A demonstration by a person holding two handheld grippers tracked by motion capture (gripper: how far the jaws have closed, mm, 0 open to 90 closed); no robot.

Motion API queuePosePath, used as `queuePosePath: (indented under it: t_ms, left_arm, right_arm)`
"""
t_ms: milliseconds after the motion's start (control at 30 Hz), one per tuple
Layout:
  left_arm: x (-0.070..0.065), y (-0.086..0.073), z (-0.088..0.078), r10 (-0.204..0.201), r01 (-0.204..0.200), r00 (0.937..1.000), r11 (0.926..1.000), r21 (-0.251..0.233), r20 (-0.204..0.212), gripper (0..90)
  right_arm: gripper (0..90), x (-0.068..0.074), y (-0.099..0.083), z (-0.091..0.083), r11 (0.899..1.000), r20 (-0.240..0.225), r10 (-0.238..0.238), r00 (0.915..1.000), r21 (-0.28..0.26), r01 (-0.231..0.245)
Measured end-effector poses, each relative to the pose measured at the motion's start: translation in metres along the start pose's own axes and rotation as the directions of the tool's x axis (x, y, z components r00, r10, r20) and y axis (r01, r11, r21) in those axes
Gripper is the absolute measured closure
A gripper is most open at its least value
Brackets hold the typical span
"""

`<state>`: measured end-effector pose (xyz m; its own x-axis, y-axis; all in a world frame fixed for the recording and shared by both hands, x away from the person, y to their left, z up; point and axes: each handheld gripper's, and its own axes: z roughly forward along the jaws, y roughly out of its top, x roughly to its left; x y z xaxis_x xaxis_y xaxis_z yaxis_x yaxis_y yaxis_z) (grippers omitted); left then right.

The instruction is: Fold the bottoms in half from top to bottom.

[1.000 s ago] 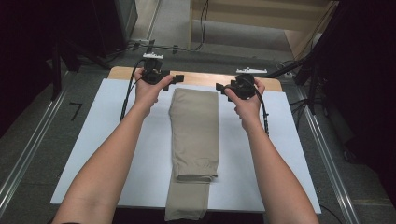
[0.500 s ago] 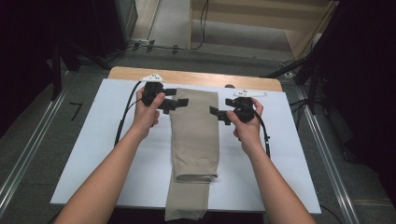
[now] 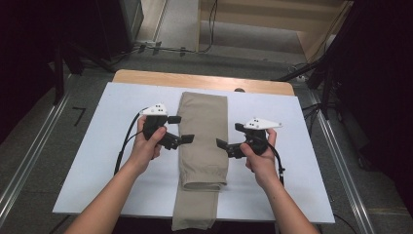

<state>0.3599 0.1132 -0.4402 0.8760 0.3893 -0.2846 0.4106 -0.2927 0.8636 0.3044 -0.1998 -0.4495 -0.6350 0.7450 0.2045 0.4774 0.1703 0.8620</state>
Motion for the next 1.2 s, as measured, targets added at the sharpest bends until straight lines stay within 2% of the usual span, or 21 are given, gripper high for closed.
queuePosePath:
  t_ms: [100, 300, 400, 567, 667, 700, 733, 767, 833, 933, 1067, 1200]
  left_arm:
    - [-0.01, -0.012, -0.005, 0.011, -0.011, 0.9999, 0.9998, 0.014, 0.006, 0.0]
    - [-0.027, -0.034, -0.014, 0.022, -0.022, 0.9997, 0.9995, 0.024, 0.013, 0.0]
    - [-0.035, -0.045, -0.017, 0.024, -0.024, 0.9996, 0.9993, 0.029, 0.017, 0.0]
    - [-0.046, -0.066, -0.024, 0.014, -0.014, 0.9994, 0.9998, 0.014, 0.032, 0.0]
    - [-0.055, -0.081, -0.023, 0.02, -0.021, 0.9995, 0.9991, 0.038, 0.023, 0.0]
    - [-0.058, -0.085, -0.023, 0.027, -0.028, 0.9994, 0.9984, 0.05, 0.02, 0.0]
    - [-0.062, -0.087, -0.022, 0.044, -0.045, 0.9989, 0.9971, 0.062, 0.014, 0.0]
    - [-0.065, -0.09, -0.022, 0.053, -0.053, 0.9986, 0.9965, 0.064, 0.01, 0.0]
    - [-0.067, -0.094, -0.021, 0.037, -0.038, 0.9991, 0.9972, 0.064, 0.021, 0.0]
    - [-0.066, -0.101, -0.02, 0.017, -0.017, 0.9998, 0.9966, 0.081, -0.008, 0.0]
    - [-0.068, -0.104, -0.02, 0.012, -0.008, 0.9992, 0.9946, 0.103, -0.037, 0.0]
    - [-0.069, -0.106, -0.019, 0.016, -0.008, 0.9979, 0.9936, 0.113, -0.062, 6.3]
  right_arm:
    - [0.0, 0.01, -0.009, -0.006, 1.0, 0.014, -0.02, 0.9997, 0.002, 0.02]
    - [0.0, 0.03, -0.024, -0.017, 0.999, 0.024, -0.032, 0.9992, 0.0, 0.032]
    - [0.0, 0.037, -0.032, -0.021, 0.999, 0.014, -0.035, 0.9993, 0.005, 0.035]
    - [0.0, 0.047, -0.049, -0.028, 1.0, 0.005, -0.023, 0.9997, 0.014, 0.023]
    - [0.0, 0.048, -0.065, -0.032, 1.0, -0.005, 0.012, 0.9999, -0.003, -0.012]
    - [0.0, 0.048, -0.071, -0.031, 0.999, -0.01, 0.037, 0.9993, 0.006, -0.037]
    - [0.0, 0.048, -0.076, -0.03, 0.999, -0.019, 0.037, 0.9992, 0.03, -0.036]
    - [0.0, 0.05, -0.08, -0.03, 0.999, -0.009, 0.031, 0.9995, 0.04, -0.031]
    - [0.0, 0.051, -0.085, -0.033, 0.998, -0.013, 0.044, 0.999, 0.04, -0.043]
    - [0.0, 0.057, -0.09, -0.034, 0.998, -0.007, 0.027, 0.9996, 0.054, -0.027]
    - [0.0, 0.064, -0.096, -0.031, 0.997, -0.017, 0.009, 0.9998, 0.077, -0.008]
    - [0.0, 0.068, -0.101, -0.027, 0.994, -0.007, -0.025, 0.9997, 0.109, 0.026]
